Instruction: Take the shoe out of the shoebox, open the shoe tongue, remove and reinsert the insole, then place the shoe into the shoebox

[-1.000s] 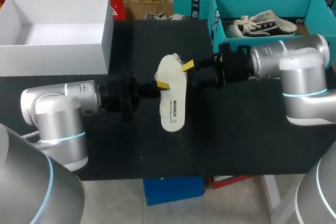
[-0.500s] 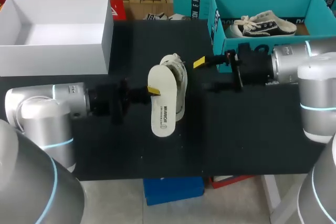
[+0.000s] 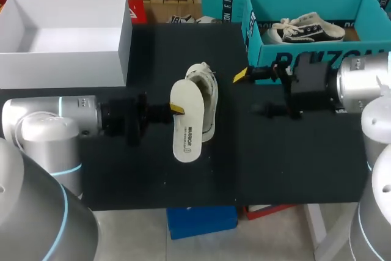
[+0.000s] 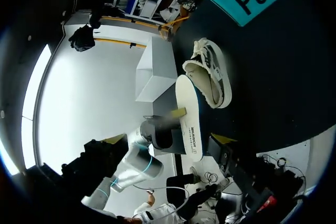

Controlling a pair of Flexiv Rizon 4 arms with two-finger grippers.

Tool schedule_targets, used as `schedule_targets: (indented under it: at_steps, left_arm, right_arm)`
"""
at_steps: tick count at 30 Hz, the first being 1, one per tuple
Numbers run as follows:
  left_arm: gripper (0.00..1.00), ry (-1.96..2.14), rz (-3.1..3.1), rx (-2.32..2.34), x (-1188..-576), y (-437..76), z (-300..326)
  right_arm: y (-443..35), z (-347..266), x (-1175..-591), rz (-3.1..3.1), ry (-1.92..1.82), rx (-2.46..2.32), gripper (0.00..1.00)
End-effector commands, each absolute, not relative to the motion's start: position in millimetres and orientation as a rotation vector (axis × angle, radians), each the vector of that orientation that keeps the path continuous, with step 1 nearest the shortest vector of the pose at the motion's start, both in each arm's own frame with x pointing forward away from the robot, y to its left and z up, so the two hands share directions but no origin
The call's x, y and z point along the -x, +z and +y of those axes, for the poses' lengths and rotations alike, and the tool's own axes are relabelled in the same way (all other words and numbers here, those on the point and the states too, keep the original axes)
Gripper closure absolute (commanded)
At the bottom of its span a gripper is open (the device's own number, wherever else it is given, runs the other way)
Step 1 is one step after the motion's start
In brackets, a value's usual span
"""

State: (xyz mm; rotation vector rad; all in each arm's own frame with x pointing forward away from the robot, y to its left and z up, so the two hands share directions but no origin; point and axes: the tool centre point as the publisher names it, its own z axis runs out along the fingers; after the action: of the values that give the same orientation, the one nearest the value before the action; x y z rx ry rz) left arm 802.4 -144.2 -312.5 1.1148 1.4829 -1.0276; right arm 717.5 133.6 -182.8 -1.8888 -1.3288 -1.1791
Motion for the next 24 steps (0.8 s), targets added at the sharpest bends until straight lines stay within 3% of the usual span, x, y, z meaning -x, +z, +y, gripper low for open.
schedule_targets:
  at_steps: [1, 16, 24]
  left_arm:
    - [1.0, -1.026, 1.495, -1.123, -800, -311, -142]
    - [1.0, -1.037, 1.52, -1.139, -794, -312, -140]
    - [1.0, -1.046, 1.526, -1.145, -793, -314, -142]
  right_arm:
    - [-168, 134, -678, -1.276, -1.311, 2.196, 0.0]
    - [-151, 140, -644, -1.233, -1.388, 2.32, 0.0]
    - [-172, 138, -675, -1.247, -1.398, 2.054, 0.0]
